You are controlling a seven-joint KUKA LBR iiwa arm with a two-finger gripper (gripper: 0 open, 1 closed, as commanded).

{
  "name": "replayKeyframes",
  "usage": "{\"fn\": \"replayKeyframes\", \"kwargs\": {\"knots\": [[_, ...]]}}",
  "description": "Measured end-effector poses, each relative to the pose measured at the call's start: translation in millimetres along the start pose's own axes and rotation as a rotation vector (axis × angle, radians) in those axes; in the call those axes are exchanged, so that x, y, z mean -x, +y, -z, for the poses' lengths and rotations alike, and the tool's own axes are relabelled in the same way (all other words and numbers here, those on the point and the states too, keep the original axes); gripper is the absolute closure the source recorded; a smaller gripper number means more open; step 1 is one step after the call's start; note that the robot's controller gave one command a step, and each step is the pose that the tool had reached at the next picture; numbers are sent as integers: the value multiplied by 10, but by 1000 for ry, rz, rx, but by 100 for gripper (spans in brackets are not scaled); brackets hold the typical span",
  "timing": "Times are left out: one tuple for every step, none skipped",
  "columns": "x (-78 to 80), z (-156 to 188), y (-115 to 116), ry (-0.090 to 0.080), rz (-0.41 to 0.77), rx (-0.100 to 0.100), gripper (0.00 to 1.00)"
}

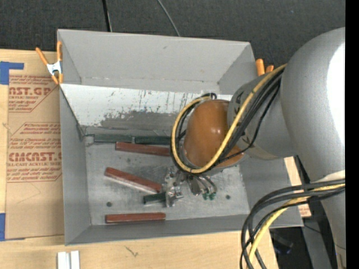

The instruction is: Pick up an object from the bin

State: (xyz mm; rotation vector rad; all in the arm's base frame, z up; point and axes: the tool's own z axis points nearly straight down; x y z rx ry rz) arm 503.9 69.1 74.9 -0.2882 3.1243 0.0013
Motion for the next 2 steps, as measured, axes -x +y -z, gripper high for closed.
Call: {"fn": "replayKeyframes", "kwargs": {"knots": [[0, 0, 0, 0, 0, 0, 100], [128, 1837, 140, -1, 27, -1, 100]]}}
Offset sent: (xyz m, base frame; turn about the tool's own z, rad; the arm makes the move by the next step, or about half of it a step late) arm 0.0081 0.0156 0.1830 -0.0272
